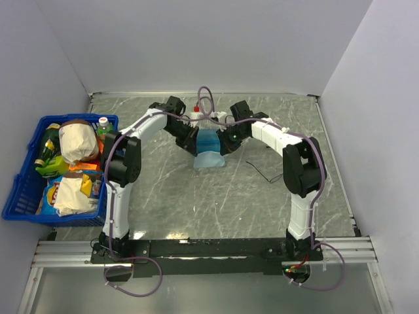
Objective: Organize the sunglasses
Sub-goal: Place the folded cleaning cloth.
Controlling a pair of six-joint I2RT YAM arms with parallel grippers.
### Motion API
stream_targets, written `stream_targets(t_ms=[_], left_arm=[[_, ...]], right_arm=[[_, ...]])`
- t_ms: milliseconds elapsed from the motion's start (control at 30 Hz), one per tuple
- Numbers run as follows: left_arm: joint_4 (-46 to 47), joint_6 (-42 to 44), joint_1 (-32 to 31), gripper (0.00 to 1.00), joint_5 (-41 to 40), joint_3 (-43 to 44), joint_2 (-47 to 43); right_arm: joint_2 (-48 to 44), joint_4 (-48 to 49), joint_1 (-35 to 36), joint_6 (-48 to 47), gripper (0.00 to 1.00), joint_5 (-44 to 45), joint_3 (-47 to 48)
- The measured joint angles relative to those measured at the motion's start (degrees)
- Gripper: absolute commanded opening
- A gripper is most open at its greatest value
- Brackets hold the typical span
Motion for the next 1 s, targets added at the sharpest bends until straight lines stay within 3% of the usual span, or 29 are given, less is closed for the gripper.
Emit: stream_targets(t_ms=[1000], left_arm=[[0.66, -5.14, 2.80, 0.01, -1.33, 11.65, 7.69]], right_arm=[[5.70, 3.13, 0.00, 1.46, 0.00, 6.10, 9.01]])
